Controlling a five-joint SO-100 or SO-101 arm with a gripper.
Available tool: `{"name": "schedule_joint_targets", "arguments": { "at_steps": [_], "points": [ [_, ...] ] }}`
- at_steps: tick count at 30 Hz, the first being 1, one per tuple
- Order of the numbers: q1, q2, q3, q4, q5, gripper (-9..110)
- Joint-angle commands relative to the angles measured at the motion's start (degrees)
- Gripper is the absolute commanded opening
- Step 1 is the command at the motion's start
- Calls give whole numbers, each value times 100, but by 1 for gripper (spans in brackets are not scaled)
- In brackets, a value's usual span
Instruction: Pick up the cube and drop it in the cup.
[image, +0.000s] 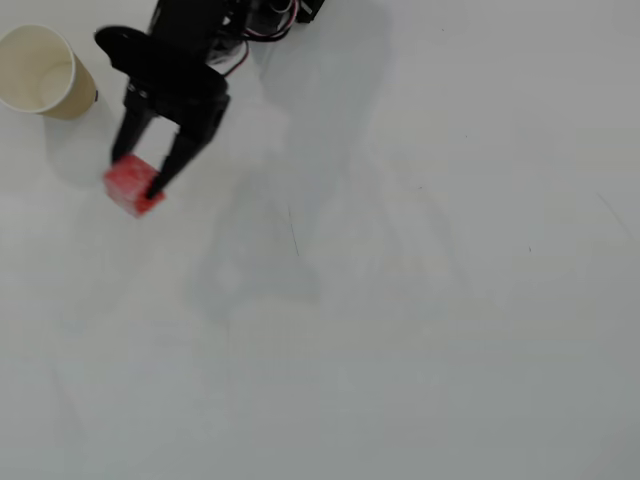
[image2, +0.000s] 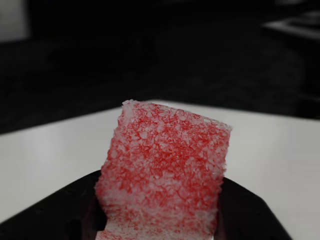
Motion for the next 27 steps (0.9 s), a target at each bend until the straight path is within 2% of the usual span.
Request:
{"name": "schedule_joint_targets", "arguments": {
  "at_steps": [1, 11, 27],
  "points": [
    [703, 352, -422, 0, -79, 0],
    [2259, 809, -369, 9, -220, 0],
    [3217, 378, -457, 70, -246, 0]
  ]
}}
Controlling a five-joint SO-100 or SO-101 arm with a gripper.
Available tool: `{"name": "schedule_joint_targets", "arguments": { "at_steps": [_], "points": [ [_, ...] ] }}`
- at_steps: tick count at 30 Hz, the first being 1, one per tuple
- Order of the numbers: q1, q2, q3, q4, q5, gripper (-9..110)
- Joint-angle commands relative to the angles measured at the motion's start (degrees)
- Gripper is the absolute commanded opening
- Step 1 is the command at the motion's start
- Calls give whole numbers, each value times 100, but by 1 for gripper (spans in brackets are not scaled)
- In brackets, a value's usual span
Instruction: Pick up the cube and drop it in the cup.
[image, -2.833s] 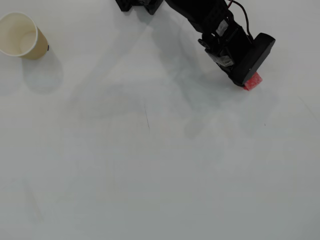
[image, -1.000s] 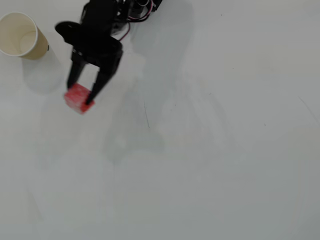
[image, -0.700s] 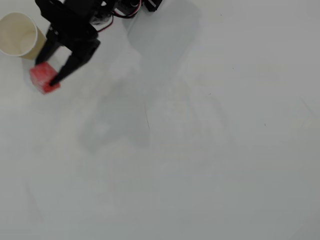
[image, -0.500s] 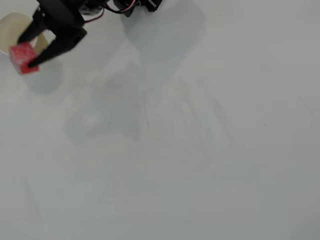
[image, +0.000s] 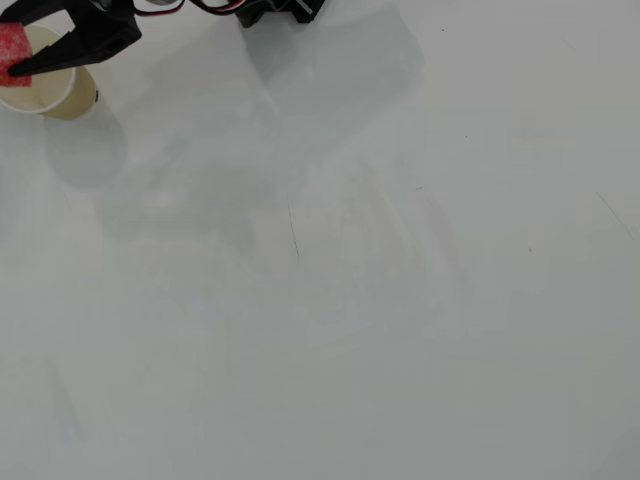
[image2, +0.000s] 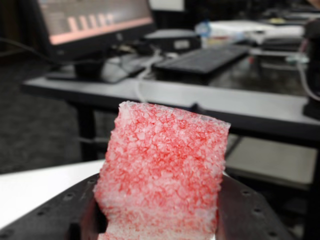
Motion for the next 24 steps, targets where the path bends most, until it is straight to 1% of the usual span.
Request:
{"name": "schedule_joint_targets", "arguments": {
  "at_steps": [1, 9, 14, 24],
  "points": [
    [167, -272, -563, 123, -44, 0],
    [404, -1204, -1494, 571, 0, 0],
    [466, -1485, -1872, 677, 18, 0],
    [466, -2048, -2496, 1477, 35, 0]
  ]
}}
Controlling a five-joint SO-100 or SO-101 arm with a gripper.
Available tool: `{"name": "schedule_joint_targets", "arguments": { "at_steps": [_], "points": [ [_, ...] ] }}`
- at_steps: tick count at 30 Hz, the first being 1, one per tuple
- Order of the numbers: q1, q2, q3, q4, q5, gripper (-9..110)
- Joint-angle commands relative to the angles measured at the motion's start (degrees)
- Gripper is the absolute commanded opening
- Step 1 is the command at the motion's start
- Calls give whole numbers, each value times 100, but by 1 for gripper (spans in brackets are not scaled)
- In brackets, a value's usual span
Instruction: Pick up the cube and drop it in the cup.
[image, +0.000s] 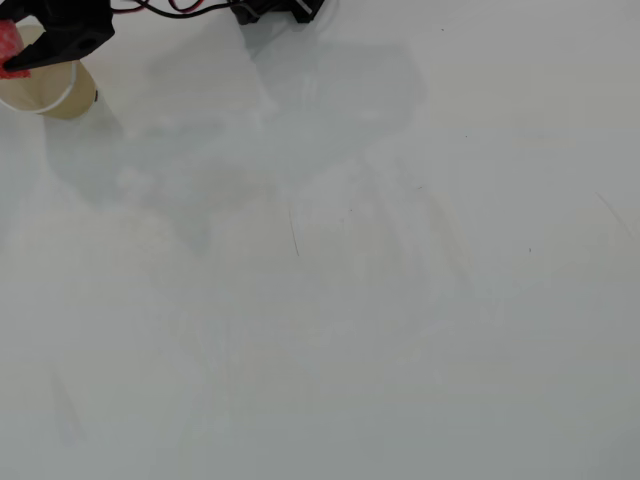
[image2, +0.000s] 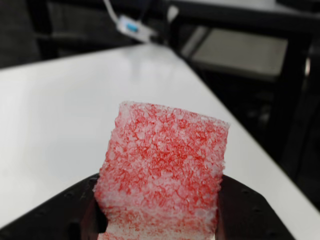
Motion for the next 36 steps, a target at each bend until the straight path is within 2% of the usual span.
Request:
{"name": "schedule_joint_targets", "arguments": {
  "at_steps": [1, 13, 36],
  "points": [
    [44, -114, -1151, 246, 35, 0],
    [105, -642, -1415, 914, 88, 0],
    [53, -835, -1441, 1134, 185, 0]
  ]
}}
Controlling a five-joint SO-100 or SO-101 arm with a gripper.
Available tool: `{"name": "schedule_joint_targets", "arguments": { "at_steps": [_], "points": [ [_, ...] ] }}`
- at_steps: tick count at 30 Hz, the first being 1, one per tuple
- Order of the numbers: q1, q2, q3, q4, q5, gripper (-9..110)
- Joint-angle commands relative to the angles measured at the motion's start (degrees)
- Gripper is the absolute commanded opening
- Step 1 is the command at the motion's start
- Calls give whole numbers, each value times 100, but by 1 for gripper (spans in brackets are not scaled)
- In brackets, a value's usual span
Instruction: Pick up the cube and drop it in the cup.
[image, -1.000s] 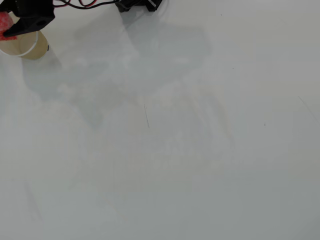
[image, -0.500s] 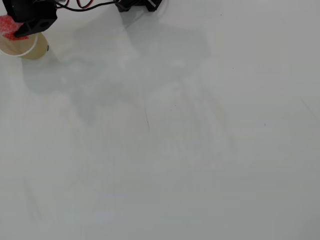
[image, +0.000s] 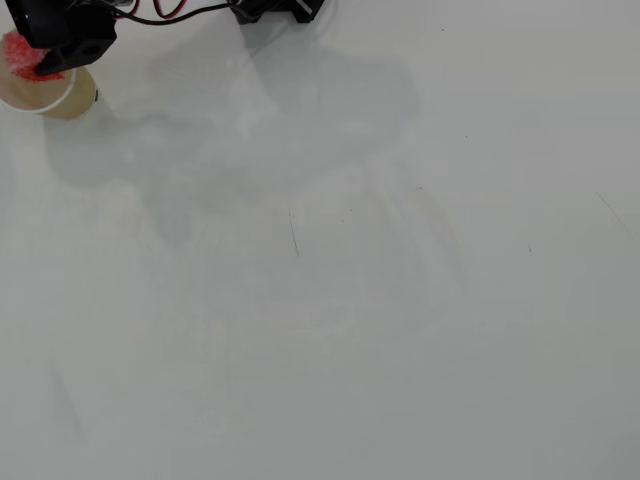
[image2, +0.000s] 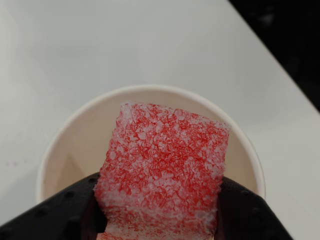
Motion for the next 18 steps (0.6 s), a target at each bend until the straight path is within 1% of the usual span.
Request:
{"name": "schedule_joint_targets", "arguments": {
  "at_steps": [1, 10, 14, 16, 18],
  "points": [
    [9, 44, -976, -18, 70, 0],
    [-9, 44, -976, -53, 79, 2],
    [-26, 44, -976, -114, 79, 8],
    [-44, 44, -976, -167, 79, 17],
    [-62, 44, -976, -211, 79, 20]
  ]
}}
